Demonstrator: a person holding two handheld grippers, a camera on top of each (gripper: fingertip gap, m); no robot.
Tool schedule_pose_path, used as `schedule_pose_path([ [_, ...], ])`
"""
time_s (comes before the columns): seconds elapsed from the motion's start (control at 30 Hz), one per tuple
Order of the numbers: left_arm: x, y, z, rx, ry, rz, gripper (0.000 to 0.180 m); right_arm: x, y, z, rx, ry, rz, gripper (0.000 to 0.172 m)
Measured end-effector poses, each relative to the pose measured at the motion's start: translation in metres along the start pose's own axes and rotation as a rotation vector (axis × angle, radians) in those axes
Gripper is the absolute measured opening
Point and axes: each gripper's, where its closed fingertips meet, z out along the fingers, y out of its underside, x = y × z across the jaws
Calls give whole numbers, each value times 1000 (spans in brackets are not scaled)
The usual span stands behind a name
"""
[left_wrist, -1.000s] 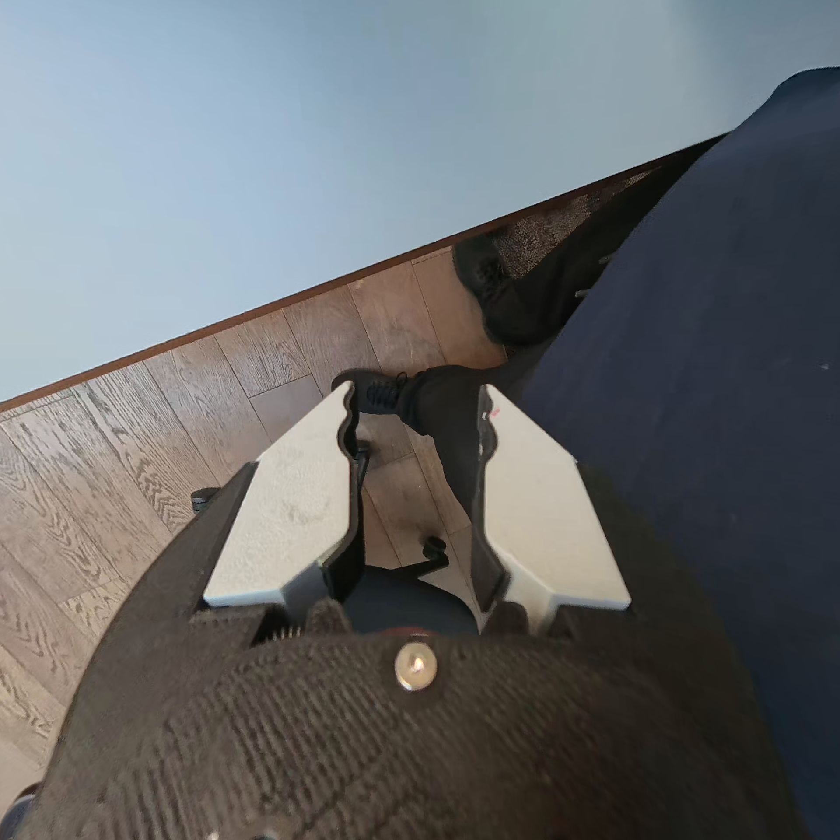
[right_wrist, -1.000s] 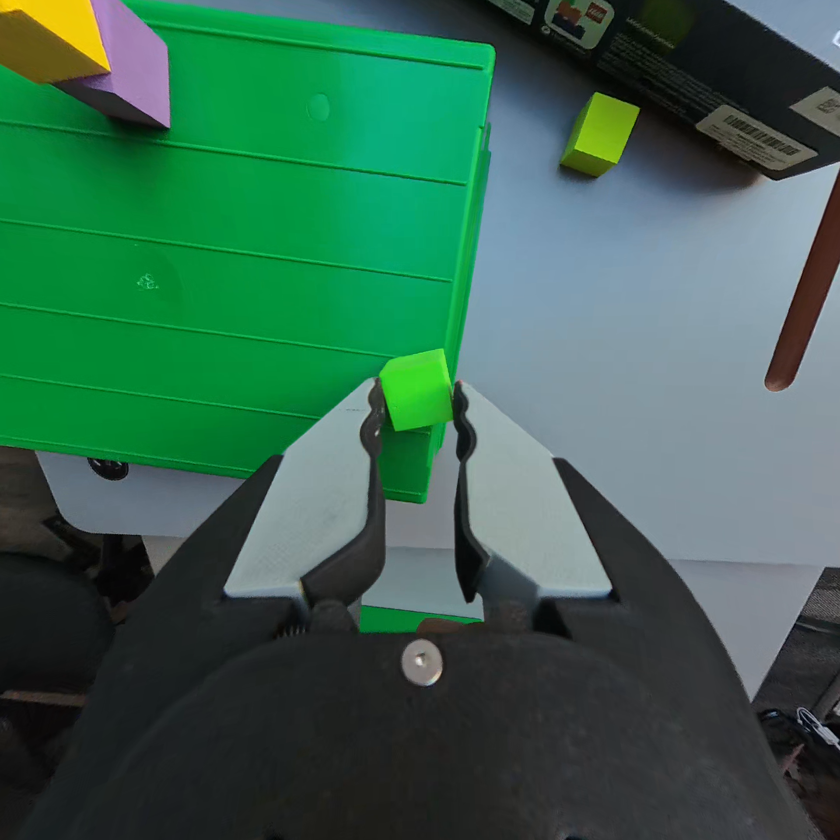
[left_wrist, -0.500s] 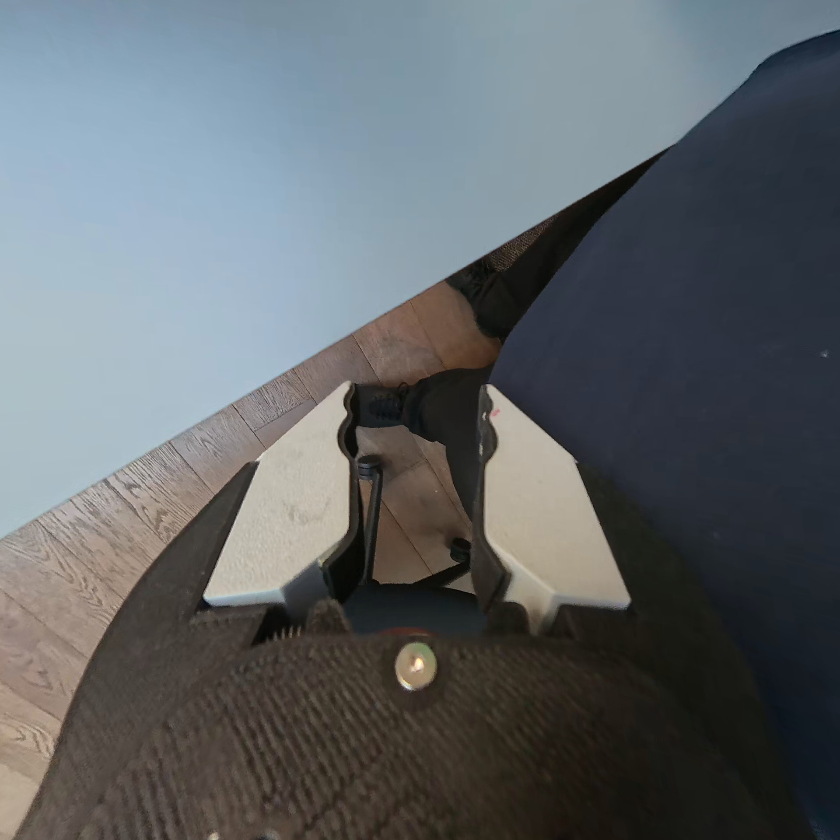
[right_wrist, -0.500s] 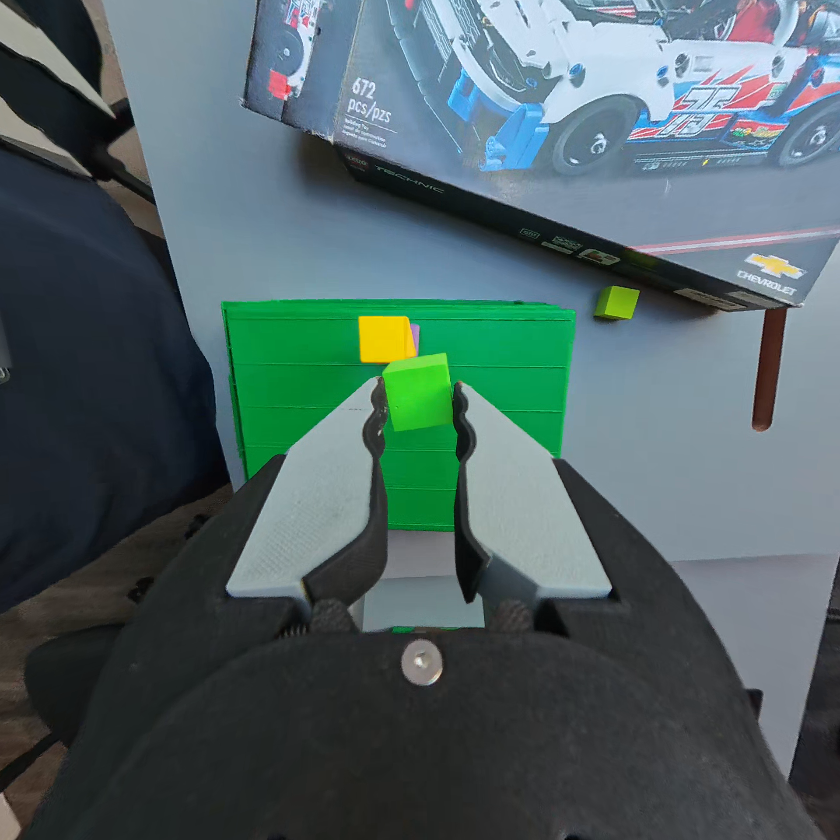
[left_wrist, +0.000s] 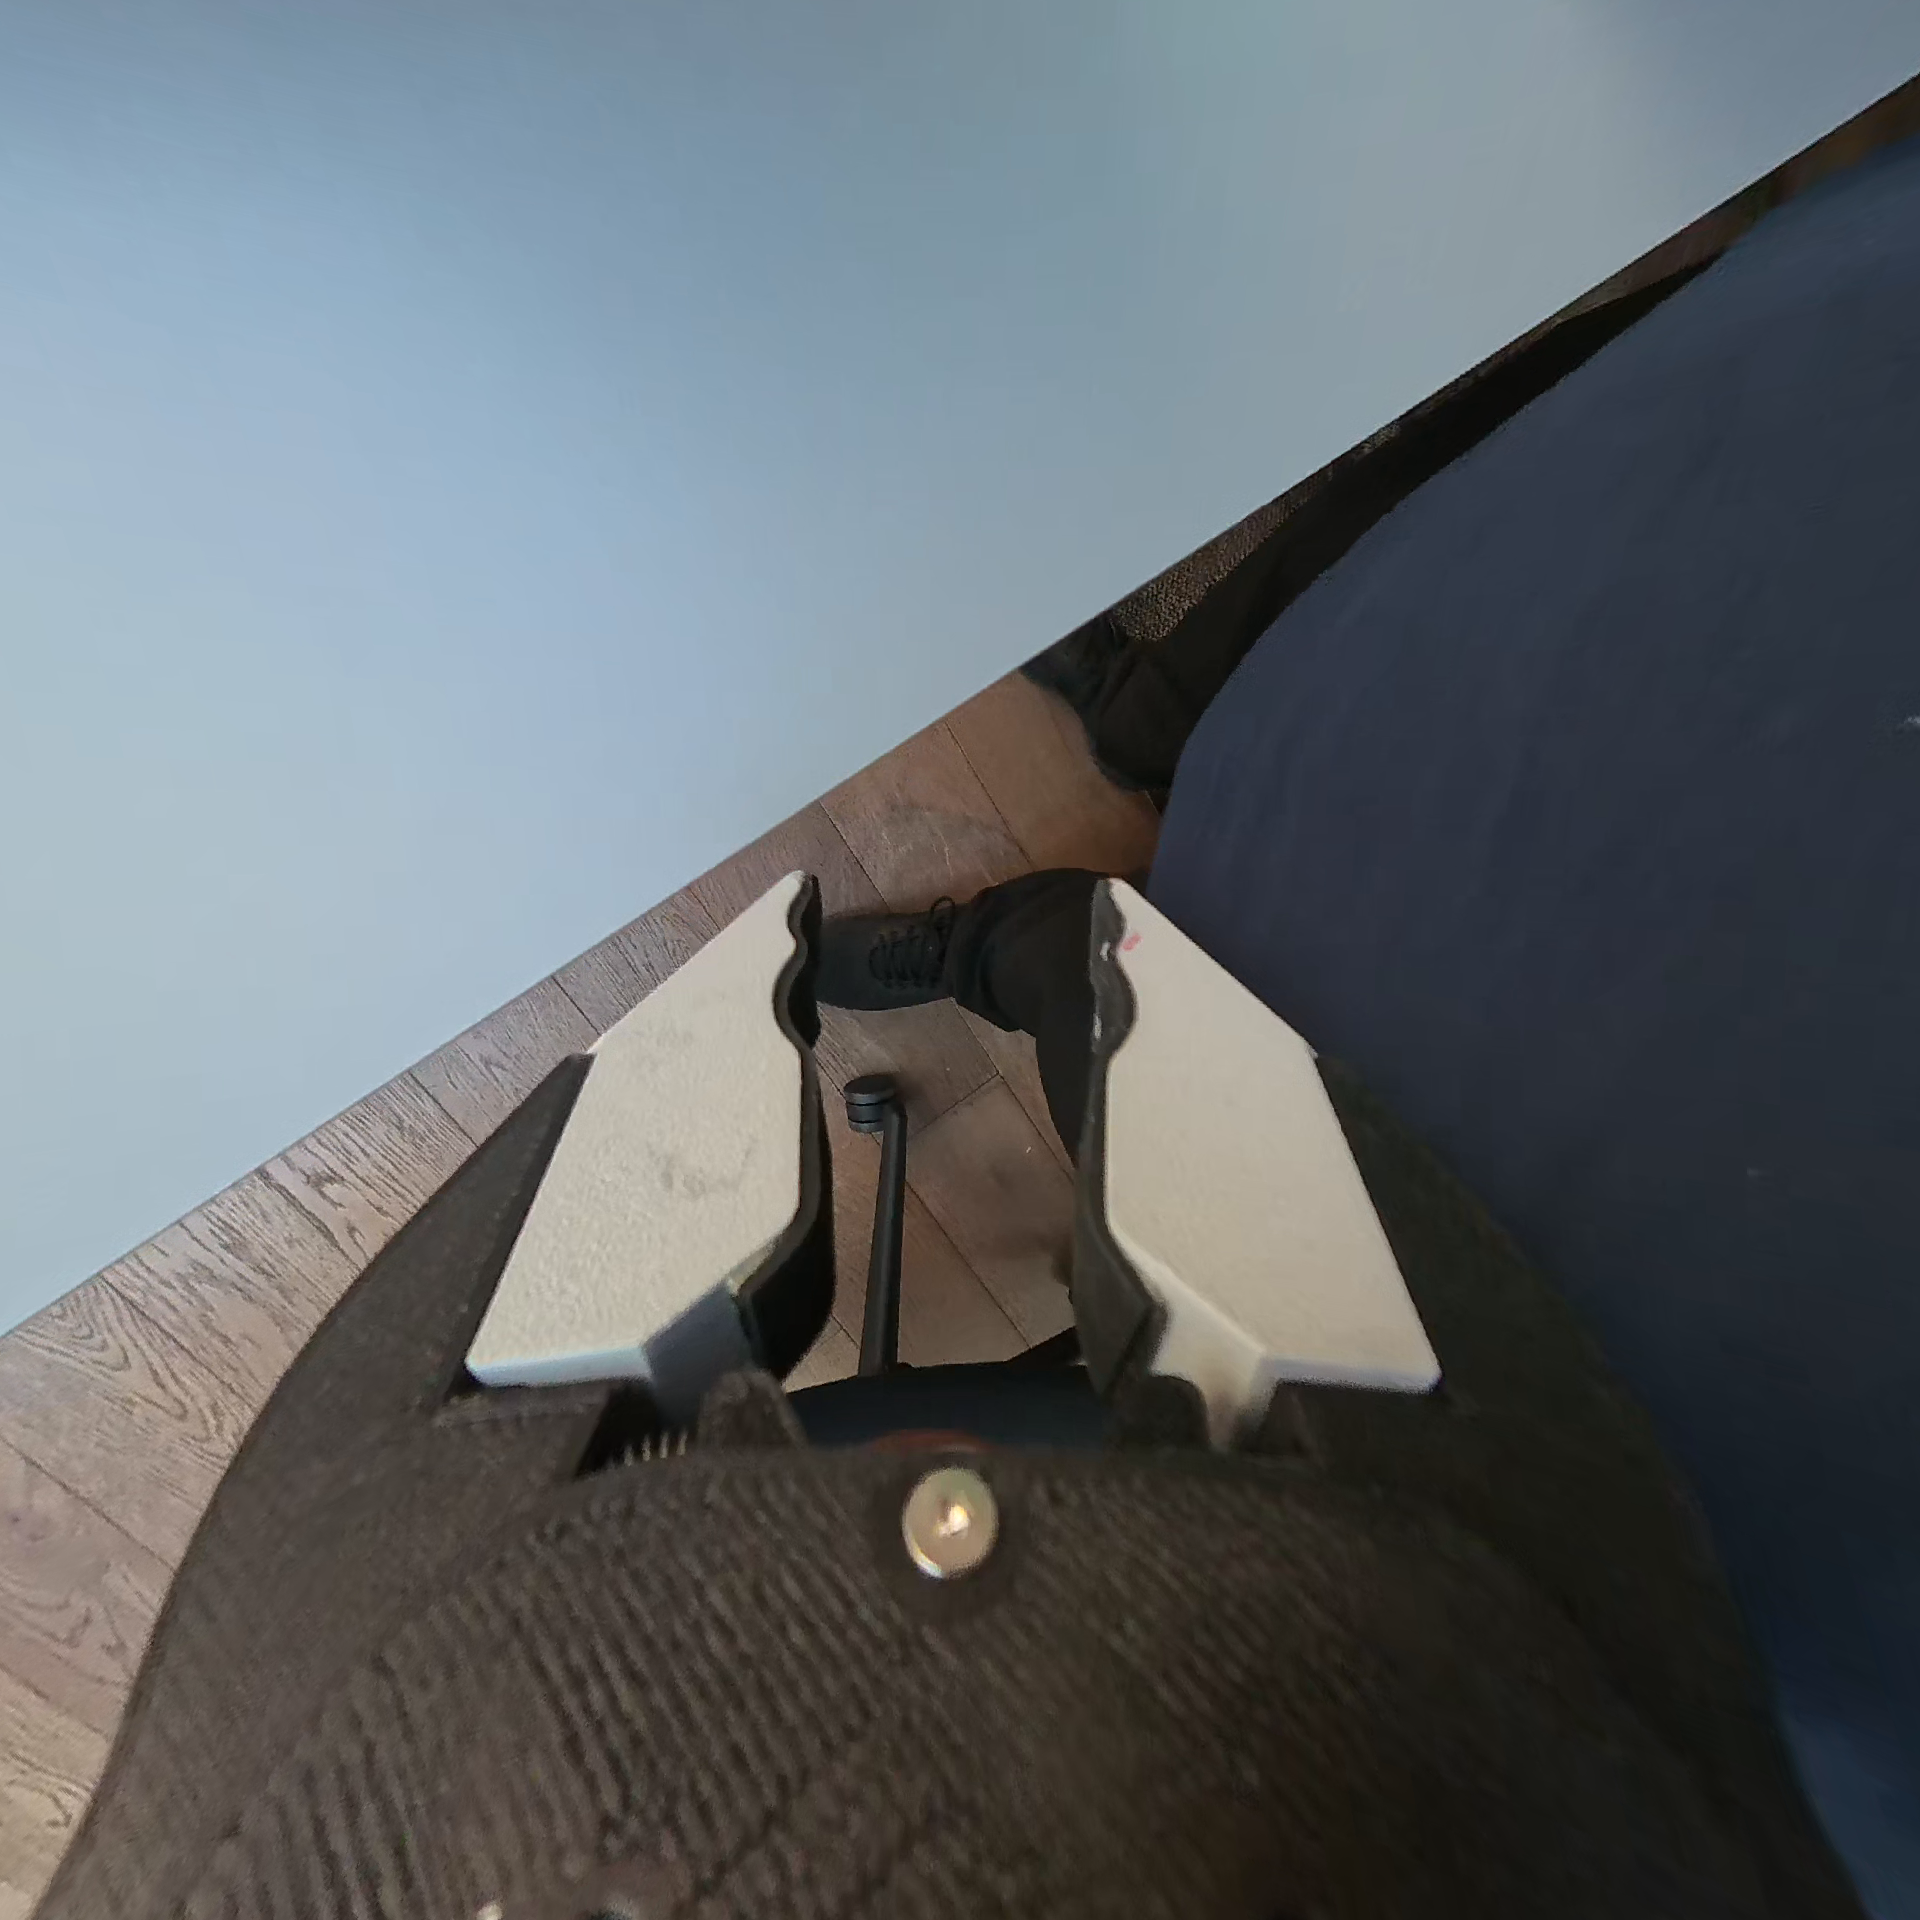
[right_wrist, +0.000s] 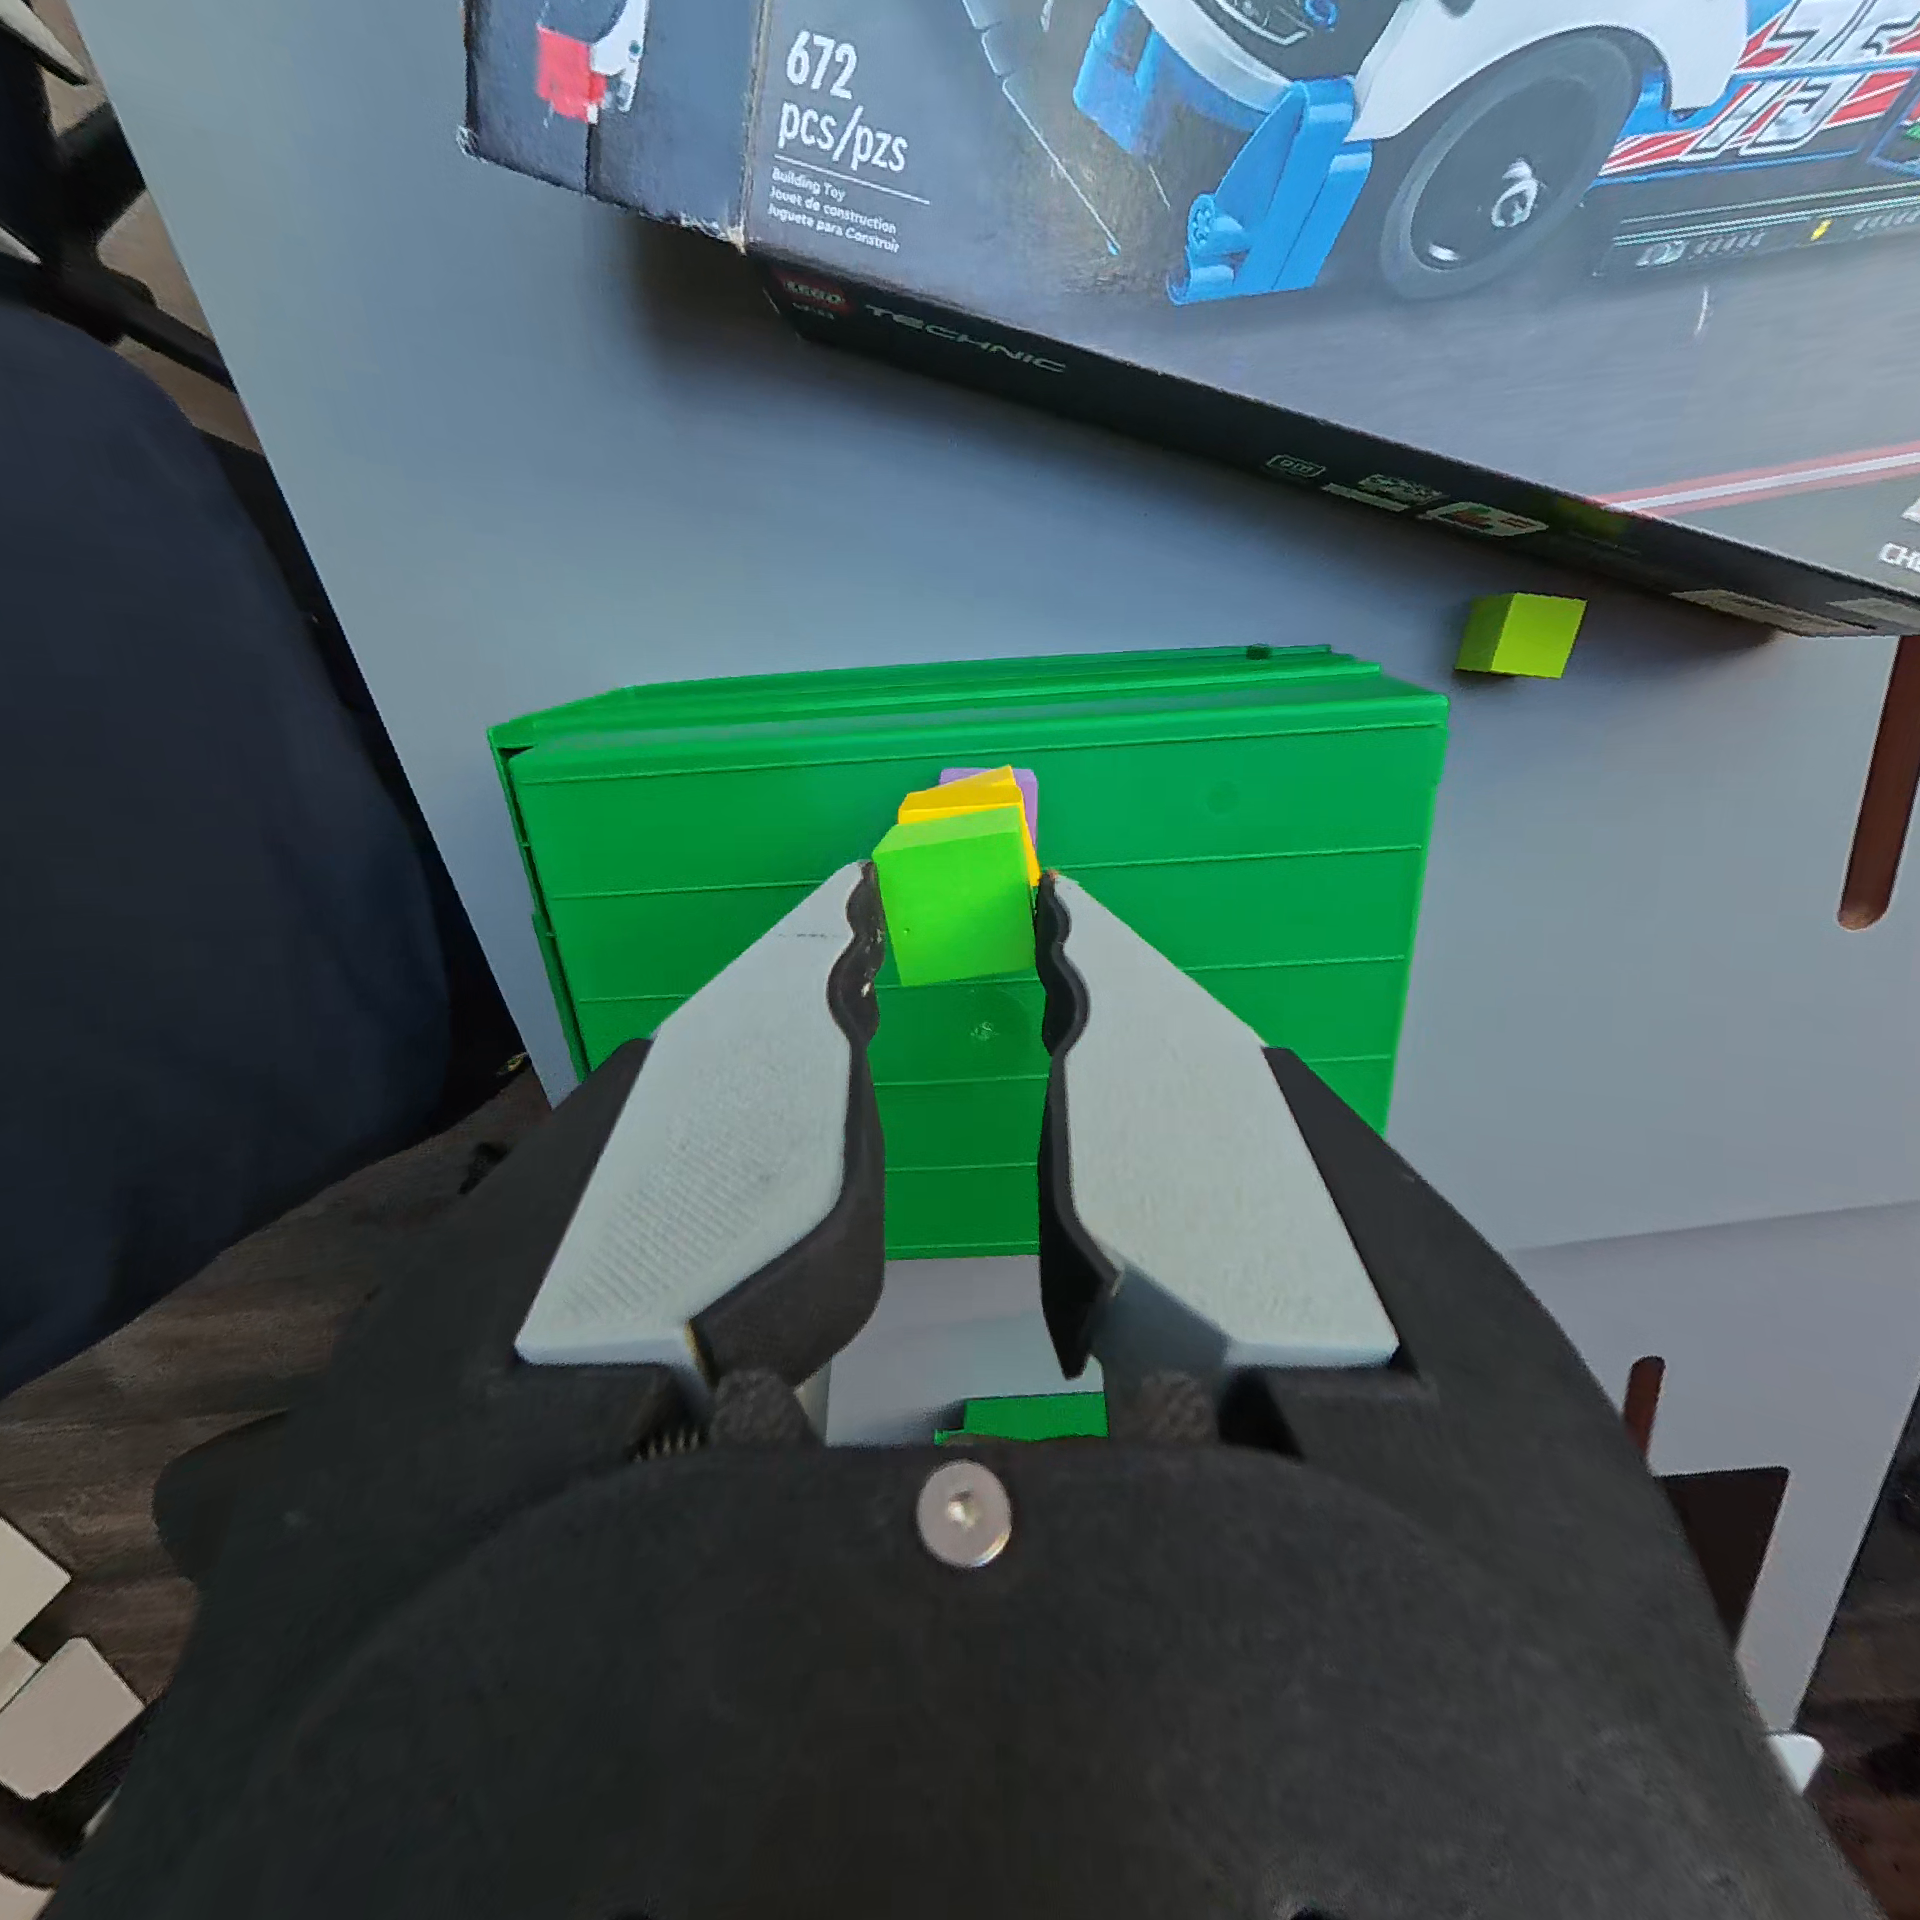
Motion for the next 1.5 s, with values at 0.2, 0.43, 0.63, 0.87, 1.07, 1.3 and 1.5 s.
schedule_pose_path([
  [0.2,-3,2,-2,4,11,3,50,1,-1,3,3,12,5,28],
  [0.43,-5,-9,-5,37,17,0,50,-5,-4,-6,82,-21,74,43],
  [0.63,-7,-5,-5,17,26,7,50,13,-12,-53,311,-47,188,44],
  [0.87,-8,3,-27,-54,-45,-90,50,149,13,-40,473,66,337,49],
  [1.07,13,15,-39,-112,-196,-302,50,212,9,82,288,2,255,44],
  [1.3,84,54,-43,-233,-241,-484,50,208,-14,161,134,-79,55,48],
  [1.5,105,55,-43,-275,-249,-532,50,197,-11,180,91,-101,-32,27],
])
